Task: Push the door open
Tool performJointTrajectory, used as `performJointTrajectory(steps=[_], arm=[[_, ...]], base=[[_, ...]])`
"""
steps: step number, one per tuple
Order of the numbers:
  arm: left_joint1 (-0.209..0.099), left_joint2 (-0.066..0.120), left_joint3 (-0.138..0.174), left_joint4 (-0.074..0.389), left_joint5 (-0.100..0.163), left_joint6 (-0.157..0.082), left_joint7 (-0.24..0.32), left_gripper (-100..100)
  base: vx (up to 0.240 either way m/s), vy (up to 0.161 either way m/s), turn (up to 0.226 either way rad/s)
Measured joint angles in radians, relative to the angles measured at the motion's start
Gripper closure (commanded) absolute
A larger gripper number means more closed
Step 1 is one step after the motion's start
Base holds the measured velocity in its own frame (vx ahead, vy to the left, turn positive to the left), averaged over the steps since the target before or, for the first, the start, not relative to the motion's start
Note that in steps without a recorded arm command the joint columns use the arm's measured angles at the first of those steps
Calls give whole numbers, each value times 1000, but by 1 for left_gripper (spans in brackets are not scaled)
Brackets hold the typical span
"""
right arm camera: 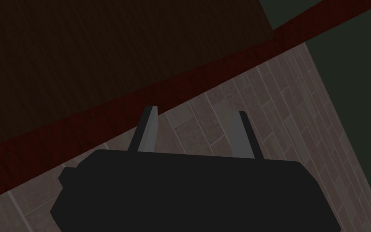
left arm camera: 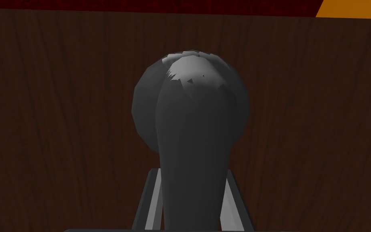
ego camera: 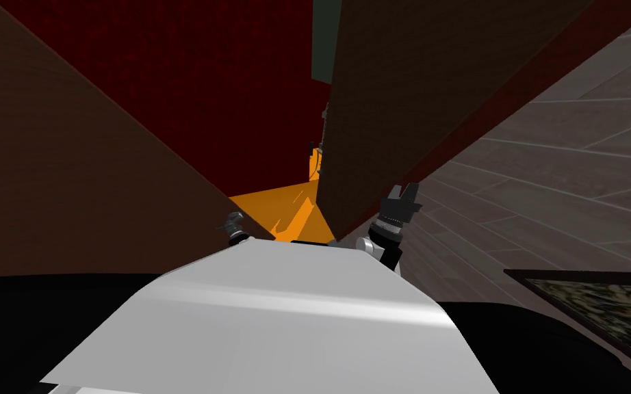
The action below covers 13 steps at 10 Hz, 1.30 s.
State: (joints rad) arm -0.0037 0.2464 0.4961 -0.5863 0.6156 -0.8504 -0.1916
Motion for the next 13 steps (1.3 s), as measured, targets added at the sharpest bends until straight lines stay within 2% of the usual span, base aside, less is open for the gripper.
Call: performJointTrajectory(steps=[1, 3, 5, 6, 7, 9, 11, 12, 13], arm=[[7, 0, 15, -9, 11, 4, -10, 100], [7, 3, 24, -2, 19, 0, -13, 100], [20, -6, 40, -15, 33, 7, -27, 100], [8, 5, 44, 20, 39, -7, -20, 100], [27, -5, 56, -13, 49, -2, -29, 100], [22, 1, 79, -6, 70, -5, -45, 100], [42, -10, 108, -38, 96, 6, -69, 100], [28, 7, 114, -10, 100, -3, -66, 100], [31, 3, 127, -12, 112, -9, -74, 100]], base=[[67, 32, 15], [125, 77, 29], [170, 125, 26], [168, 165, 13], [179, 139, 35], [195, 165, 39], [166, 148, 41], [175, 133, 37], [138, 104, 28]])
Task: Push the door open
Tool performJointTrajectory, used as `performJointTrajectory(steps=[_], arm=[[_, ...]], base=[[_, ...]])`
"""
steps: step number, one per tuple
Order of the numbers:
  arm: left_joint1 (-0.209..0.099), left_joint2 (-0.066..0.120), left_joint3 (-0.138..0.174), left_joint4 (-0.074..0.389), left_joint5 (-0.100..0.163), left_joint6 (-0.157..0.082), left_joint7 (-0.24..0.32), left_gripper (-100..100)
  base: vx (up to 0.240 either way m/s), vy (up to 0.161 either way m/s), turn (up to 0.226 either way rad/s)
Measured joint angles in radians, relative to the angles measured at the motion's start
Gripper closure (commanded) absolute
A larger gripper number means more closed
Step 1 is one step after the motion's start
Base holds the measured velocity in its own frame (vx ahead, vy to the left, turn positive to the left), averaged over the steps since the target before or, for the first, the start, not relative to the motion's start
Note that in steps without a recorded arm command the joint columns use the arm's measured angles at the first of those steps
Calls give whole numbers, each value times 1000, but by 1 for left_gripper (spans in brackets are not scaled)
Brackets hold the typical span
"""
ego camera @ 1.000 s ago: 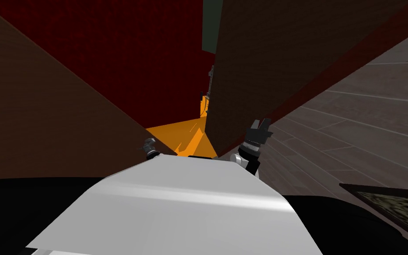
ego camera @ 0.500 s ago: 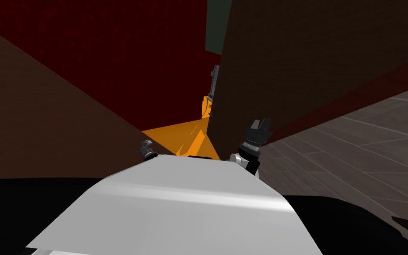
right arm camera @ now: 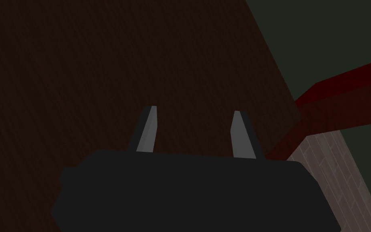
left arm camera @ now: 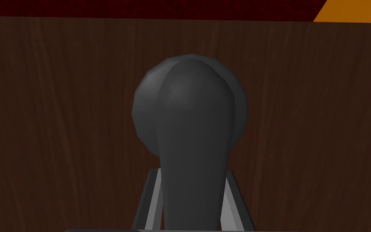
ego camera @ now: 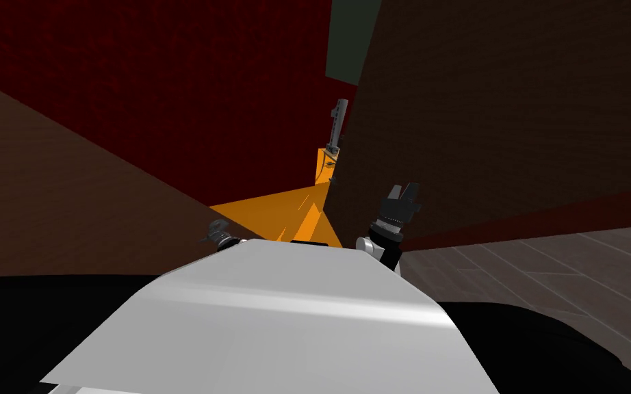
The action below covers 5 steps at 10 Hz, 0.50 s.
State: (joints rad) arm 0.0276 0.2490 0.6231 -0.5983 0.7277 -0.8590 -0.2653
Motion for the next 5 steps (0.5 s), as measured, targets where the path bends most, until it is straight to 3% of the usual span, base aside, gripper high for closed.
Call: performJointTrajectory(steps=[2, 3, 5], arm=[[5, -4, 16, -8, 13, -4, -14, 100], [-5, 8, 15, 24, 13, -16, -6, 100], [8, -8, 38, 7, 36, -6, -23, 100]], base=[[56, 47, 10], [124, 86, 29], [137, 115, 37]])
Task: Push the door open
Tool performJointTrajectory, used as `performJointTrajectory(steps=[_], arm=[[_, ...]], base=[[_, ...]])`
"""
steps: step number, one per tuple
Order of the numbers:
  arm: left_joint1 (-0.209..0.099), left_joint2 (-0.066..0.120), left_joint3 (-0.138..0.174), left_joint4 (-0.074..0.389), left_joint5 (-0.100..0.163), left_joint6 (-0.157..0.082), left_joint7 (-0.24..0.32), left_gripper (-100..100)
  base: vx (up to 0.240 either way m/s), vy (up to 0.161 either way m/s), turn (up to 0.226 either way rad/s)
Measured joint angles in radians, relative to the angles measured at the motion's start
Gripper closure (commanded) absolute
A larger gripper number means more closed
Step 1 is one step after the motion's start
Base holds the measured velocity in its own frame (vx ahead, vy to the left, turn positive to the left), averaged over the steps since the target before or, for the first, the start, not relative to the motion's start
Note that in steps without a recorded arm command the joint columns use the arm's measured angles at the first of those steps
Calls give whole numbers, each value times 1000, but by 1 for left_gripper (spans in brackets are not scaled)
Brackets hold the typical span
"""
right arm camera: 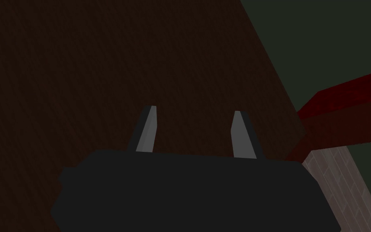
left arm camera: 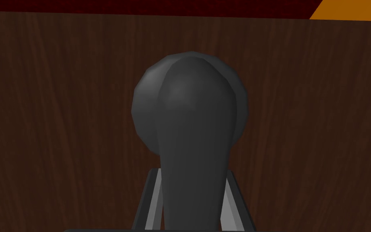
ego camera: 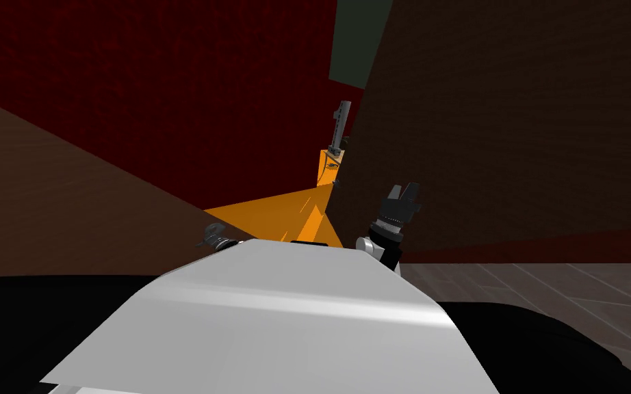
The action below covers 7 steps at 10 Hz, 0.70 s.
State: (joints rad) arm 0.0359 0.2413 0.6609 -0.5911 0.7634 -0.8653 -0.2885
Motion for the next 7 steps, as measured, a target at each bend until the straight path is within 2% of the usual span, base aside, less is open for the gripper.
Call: performJointTrajectory(steps=[1, 2, 4, 5, 6, 7], arm=[[7, -3, 8, -16, 6, 3, -11, 100], [7, 3, 11, -17, 7, 1, -12, 100], [-7, 19, 7, 18, 4, -14, 3, 100], [-6, 12, 17, 16, 14, -12, -5, 100], [11, -6, 33, -24, 29, 6, -30, 100], [2, 7, 32, 11, 28, -8, -20, 100]], base=[[33, 42, 6], [-4, 14, 0], [36, 23, 3], [164, 81, 40], [124, 93, 55], [93, 92, 19]])
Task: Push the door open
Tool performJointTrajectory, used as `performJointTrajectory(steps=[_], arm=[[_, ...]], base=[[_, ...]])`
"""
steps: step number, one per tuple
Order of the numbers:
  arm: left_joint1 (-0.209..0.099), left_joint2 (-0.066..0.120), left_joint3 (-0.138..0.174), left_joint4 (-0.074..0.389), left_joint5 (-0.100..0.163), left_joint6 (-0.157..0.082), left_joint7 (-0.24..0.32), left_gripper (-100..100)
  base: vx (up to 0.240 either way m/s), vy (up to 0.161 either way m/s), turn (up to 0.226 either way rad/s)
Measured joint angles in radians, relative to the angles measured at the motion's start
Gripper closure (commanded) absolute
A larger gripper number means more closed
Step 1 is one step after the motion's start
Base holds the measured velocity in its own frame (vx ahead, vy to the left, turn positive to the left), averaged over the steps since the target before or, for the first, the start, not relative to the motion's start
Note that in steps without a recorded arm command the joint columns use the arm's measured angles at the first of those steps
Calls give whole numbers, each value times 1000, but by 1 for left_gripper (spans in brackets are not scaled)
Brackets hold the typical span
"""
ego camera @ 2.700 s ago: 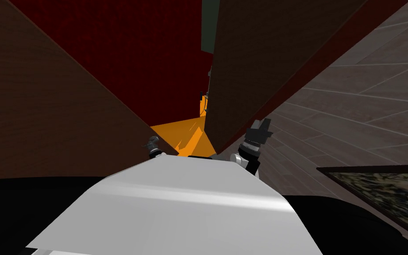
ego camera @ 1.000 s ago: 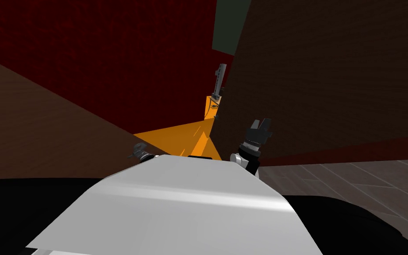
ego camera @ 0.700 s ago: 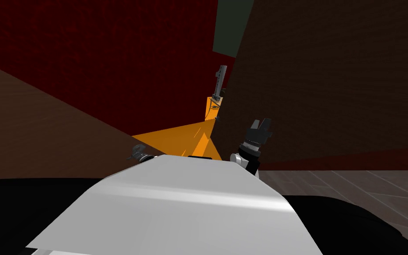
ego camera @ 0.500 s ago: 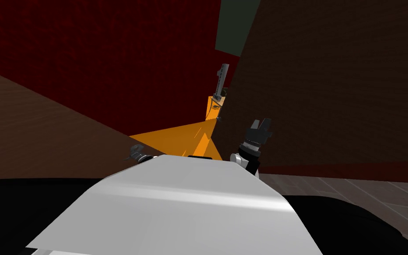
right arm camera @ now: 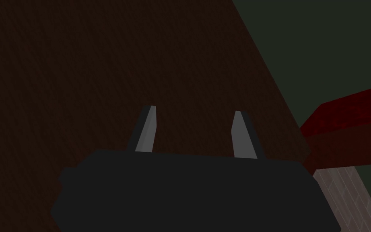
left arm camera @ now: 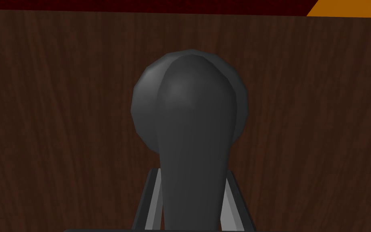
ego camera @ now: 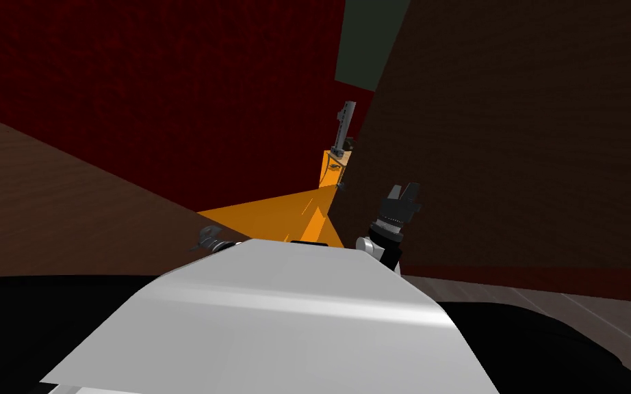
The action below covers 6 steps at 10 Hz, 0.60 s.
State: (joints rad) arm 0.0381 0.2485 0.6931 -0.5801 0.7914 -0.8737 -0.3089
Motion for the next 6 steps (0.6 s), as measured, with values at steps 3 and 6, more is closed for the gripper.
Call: performJointTrajectory(steps=[3, 6], arm=[[6, 5, 26, 5, 22, -10, -10, 100], [8, 13, 45, 21, 39, -17, -14, 100]], base=[[115, 96, 32], [123, 85, 32]])
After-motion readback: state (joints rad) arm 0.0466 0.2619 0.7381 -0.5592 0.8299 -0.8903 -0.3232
